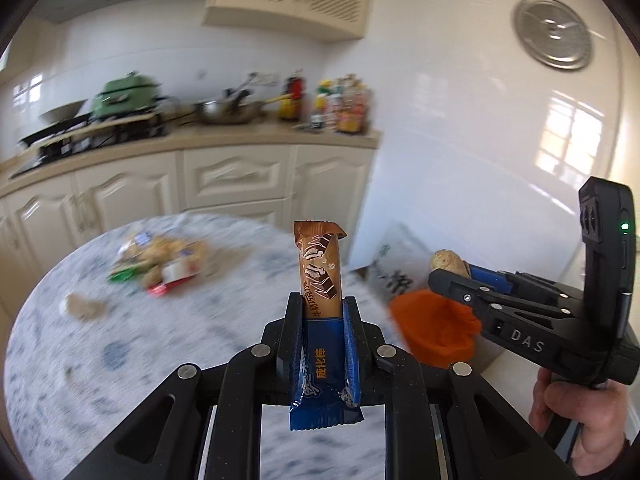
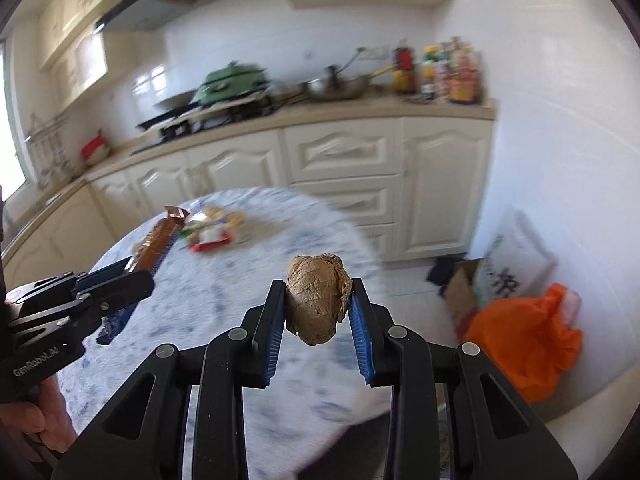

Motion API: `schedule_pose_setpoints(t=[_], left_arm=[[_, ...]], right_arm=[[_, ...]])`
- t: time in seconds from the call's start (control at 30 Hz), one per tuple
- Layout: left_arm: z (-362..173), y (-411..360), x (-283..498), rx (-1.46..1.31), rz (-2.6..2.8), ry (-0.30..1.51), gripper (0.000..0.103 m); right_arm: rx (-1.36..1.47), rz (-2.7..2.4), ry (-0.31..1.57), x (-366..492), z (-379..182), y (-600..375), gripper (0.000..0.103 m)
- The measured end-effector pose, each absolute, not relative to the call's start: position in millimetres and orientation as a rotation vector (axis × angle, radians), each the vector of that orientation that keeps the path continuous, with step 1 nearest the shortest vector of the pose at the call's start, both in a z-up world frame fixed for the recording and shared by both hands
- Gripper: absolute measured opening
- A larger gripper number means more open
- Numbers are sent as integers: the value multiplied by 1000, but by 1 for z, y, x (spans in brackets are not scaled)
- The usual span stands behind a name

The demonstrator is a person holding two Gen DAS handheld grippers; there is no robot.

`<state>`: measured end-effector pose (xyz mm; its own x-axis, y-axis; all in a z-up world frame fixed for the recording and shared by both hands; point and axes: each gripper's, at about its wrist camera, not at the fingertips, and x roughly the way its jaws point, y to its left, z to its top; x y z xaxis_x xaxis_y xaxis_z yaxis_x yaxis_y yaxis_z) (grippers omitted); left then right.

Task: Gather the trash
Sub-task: 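Carry the chocolate bar and bread roll to the blue bin with both tools, then open both tools above the blue bin to drop bar and roll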

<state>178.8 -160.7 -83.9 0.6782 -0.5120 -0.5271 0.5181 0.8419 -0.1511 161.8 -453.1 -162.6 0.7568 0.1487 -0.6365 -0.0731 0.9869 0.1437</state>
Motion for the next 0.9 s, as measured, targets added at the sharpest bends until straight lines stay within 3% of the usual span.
schedule_pose_setpoints(t=[0.23, 0.47, 0.9], left_arm=[[-84, -241, 182, 61, -757, 615, 15], [-109, -332, 191, 138, -893, 712, 15], [-235, -494, 238, 247, -999, 1119, 15]], right_arm=[[157, -49, 682, 129, -156, -533, 31], [237, -211, 730, 99, -183, -612, 31], [500, -310, 1035, 99, -351, -719, 33]])
